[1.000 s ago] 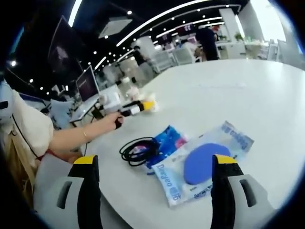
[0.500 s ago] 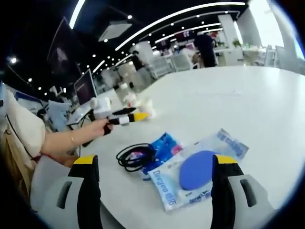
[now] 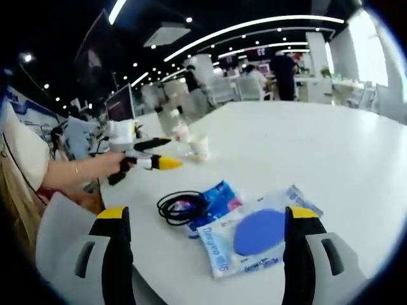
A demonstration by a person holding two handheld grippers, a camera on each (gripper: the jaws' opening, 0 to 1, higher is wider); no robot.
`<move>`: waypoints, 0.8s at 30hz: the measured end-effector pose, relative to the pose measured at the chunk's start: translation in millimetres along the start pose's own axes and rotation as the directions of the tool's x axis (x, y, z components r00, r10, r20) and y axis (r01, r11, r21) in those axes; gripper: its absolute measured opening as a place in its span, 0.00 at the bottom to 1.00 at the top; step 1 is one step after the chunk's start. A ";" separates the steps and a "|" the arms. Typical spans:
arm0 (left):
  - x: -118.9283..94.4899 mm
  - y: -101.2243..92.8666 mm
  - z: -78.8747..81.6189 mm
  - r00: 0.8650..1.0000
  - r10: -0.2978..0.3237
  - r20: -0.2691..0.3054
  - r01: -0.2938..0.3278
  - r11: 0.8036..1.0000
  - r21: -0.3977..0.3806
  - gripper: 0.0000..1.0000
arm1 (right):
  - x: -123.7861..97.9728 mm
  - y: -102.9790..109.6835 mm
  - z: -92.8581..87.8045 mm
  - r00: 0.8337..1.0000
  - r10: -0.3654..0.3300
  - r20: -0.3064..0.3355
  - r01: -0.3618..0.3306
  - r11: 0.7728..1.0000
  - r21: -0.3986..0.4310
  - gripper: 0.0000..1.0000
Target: Arrange the tabletop items into an orderly group along one side of the table until the central work area is clear of visible clutter.
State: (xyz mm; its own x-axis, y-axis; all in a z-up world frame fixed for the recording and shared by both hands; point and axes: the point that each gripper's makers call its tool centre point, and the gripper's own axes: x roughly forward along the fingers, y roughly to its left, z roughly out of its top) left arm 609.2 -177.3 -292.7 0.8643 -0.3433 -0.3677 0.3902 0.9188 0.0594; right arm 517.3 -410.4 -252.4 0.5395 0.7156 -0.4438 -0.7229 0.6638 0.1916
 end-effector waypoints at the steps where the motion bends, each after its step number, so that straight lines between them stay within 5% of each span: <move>1: -3.1 -3.0 1.3 1.000 -0.005 0.000 0.005 1.000 -0.005 0.99 | -1.8 -1.3 1.1 1.000 0.000 0.002 0.000 1.000 -0.003 0.99; 10: -32.9 -42.0 18.0 0.998 -0.063 0.021 0.063 0.998 -0.026 0.99 | -14.2 -16.2 5.8 1.000 0.002 0.007 -0.002 0.999 -0.041 0.99; 24: -43.6 -108.4 19.3 0.990 -0.141 -0.013 0.142 0.990 0.019 0.99 | -12.0 -48.1 -3.7 0.999 0.004 -0.035 -0.006 0.999 -0.052 0.97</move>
State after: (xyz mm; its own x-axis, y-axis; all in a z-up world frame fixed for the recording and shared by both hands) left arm 535.4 -265.7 -265.2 0.7963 -0.4671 -0.3842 0.5146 0.8571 0.0246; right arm 544.0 -451.7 -259.6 0.5211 0.7104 -0.4730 -0.7477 0.6472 0.1484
